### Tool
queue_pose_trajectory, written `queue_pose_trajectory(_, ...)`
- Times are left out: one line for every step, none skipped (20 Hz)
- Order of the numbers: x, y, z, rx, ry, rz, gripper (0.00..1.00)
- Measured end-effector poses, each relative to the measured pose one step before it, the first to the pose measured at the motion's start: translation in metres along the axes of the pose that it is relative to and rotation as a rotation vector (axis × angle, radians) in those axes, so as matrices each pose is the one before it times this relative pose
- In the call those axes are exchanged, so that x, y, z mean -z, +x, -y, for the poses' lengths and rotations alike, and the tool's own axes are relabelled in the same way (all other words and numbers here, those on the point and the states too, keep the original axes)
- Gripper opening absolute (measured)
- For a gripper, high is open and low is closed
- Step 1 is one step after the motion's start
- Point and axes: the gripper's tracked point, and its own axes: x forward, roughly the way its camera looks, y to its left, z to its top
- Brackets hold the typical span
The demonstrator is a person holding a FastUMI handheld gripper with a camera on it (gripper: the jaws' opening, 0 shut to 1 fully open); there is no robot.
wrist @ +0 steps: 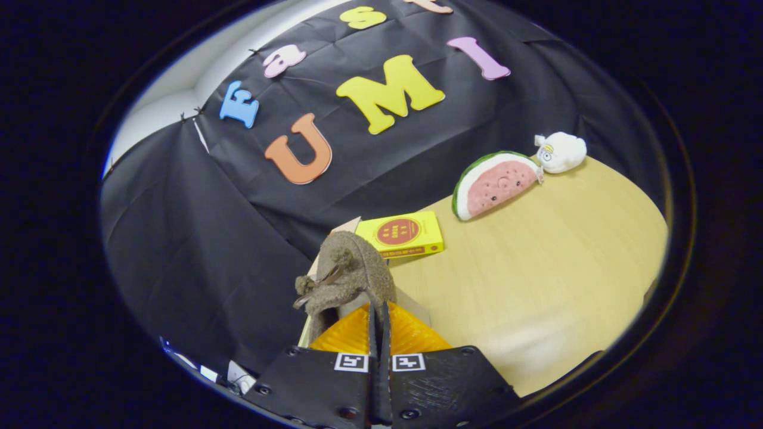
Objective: Open the storage box then place both shoes into the box .Put the left shoe in first, then the right shoe, with the right side of both shoes facing outward in a uniform manner.
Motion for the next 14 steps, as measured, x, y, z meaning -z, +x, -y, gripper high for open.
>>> queue_pose_trajectory(0.00598,0.00521,-0.00632,0.00170,-0.00135,-0.00232,0.00)
queue_pose_trajectory(0.01142,-0.00203,-0.00351,0.00398,-0.00364,-0.00297,0.00)
queue_pose_trajectory(0.00569,0.00541,-0.00265,0.00819,-0.00104,-0.00385,0.00)
queue_pose_trajectory(0.00607,0.00564,-0.00213,0.01009,-0.00032,-0.00538,0.00)
queue_pose_trajectory(0.00435,0.00637,-0.00085,0.01370,0.00072,-0.00399,0.00)
queue_pose_trajectory(0.00652,0.00524,-0.00247,0.00985,-0.00272,-0.00646,0.00)
queue_pose_trajectory(0.00281,0.00456,-0.00383,0.00389,-0.00148,0.00387,0.00)
queue_pose_trajectory(0.00109,0.00224,-0.00424,0.00628,-0.00494,0.00918,0.00)
queue_pose_trajectory(0.00181,0.00083,-0.00537,0.00268,-0.00713,0.00726,0.00)
queue_pose_trajectory(0.00411,0.00012,-0.00738,-0.00064,-0.00763,0.00477,0.00)
queue_pose_trajectory(0.00357,-0.00039,-0.00711,-0.00844,-0.00460,-0.00150,0.00)
queue_pose_trajectory(0.00351,0.00016,-0.00707,-0.01055,-0.00001,-0.00192,0.00)
queue_pose_trajectory(0.00229,0.00035,-0.00456,-0.00758,0.00095,-0.00067,0.00)
queue_pose_trajectory(0.00224,-0.00009,-0.00198,-0.00239,0.00113,0.00009,0.00)
